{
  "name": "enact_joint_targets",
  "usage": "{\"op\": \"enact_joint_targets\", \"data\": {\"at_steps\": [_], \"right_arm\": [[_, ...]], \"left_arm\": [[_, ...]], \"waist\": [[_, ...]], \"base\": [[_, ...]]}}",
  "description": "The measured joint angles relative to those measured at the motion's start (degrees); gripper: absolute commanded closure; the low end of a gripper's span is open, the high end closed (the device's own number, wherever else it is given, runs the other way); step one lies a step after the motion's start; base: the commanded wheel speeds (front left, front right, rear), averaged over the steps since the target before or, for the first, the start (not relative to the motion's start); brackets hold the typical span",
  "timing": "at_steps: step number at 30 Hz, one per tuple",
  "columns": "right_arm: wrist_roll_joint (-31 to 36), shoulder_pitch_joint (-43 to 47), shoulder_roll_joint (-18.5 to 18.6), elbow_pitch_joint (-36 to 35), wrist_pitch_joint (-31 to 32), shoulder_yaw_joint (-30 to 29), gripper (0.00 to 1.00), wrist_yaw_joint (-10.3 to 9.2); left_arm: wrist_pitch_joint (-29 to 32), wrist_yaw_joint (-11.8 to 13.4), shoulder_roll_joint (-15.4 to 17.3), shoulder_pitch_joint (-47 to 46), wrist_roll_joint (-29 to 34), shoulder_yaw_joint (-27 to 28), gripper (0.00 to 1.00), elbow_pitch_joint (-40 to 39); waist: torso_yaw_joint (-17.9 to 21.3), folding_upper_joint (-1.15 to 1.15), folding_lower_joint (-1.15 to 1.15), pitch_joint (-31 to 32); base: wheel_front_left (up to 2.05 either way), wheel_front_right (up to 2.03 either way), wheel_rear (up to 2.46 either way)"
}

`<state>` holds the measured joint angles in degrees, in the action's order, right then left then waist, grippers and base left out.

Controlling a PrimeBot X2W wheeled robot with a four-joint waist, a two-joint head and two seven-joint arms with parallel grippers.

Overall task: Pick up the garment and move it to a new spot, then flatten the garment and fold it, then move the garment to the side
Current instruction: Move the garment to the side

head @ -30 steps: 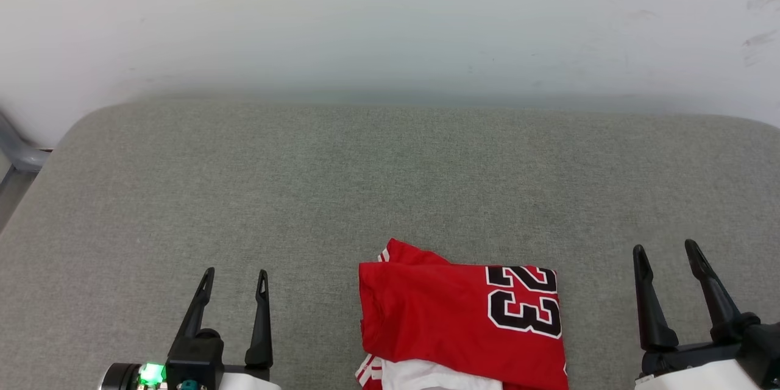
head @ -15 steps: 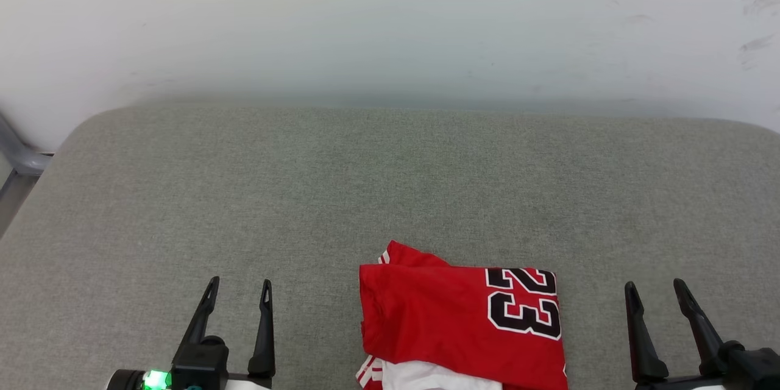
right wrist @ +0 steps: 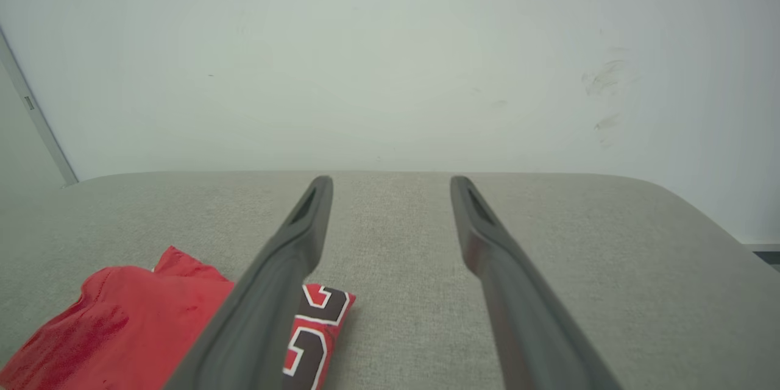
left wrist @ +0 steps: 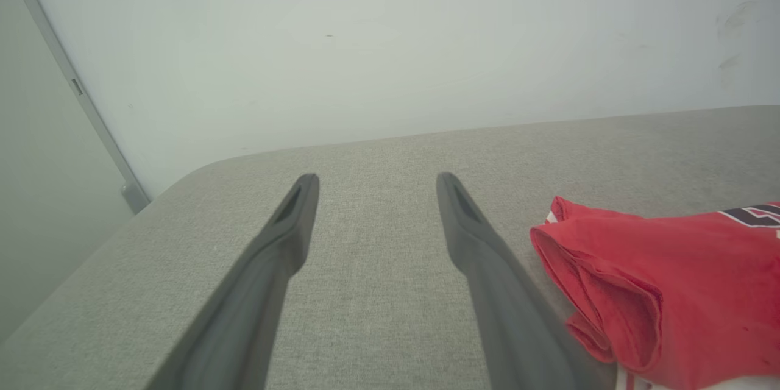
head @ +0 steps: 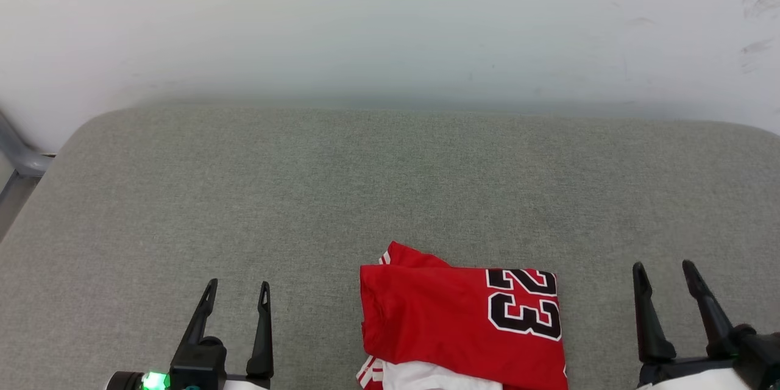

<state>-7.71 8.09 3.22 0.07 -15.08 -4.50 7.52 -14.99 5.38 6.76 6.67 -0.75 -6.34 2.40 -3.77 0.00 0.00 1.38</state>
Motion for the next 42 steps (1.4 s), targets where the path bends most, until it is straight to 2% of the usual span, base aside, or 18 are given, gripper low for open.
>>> {"op": "enact_joint_targets", "data": {"at_steps": [6,13,18,27,32,37,42], "right_arm": [[-2.0,-4.4,3.4,-0.9,0.1,-1.2,0.00,-0.01],[-5.1,-13.1,10.0,-3.8,5.4,-0.5,0.00,0.00],[-9.7,-18.5,14.5,-3.6,15.0,3.3,0.00,-0.01],[-21.0,-21.6,21.5,0.2,36.9,15.3,0.00,-0.01],[-26.2,-21.5,23.4,3.0,45.5,19.2,0.00,-0.01],[-30.0,-20.2,24.2,5.4,51.7,22.9,0.00,-0.01],[-31.3,-19.6,23.7,9.2,52.4,25.1,0.00,-0.01]], "left_arm": [[0.0,0.0,0.0,-0.1,0.0,0.0,0.00,0.0],[0.0,-0.1,0.0,-0.3,0.0,-0.2,0.00,0.2],[0.0,-0.1,-0.1,-0.8,0.0,-0.3,0.00,0.4],[0.0,-0.2,-0.3,-1.9,0.0,-0.7,0.00,0.3],[0.0,-0.2,-0.7,-2.8,0.0,-1.2,0.00,0.3],[0.0,-0.3,-1.1,-3.7,0.0,-1.8,0.00,0.3],[0.0,-0.3,-1.5,-4.5,-0.1,-2.2,0.00,0.4]], "waist": [[-0.5,0.00,0.00,-0.1],[-1.4,0.00,0.00,-0.3],[-1.8,0.00,0.00,-0.8],[-2.3,0.00,0.01,-2.7],[-2.9,0.00,0.01,-4.2],[-4.0,0.00,0.01,-5.6],[-4.8,0.00,0.01,-7.2]], "base": [[0.00,0.00,0.00],[0.00,0.00,0.00],[0.00,0.00,0.00],[0.00,0.00,0.00],[0.00,0.00,0.00],[0.00,0.00,0.00],[0.00,0.00,0.00]]}}
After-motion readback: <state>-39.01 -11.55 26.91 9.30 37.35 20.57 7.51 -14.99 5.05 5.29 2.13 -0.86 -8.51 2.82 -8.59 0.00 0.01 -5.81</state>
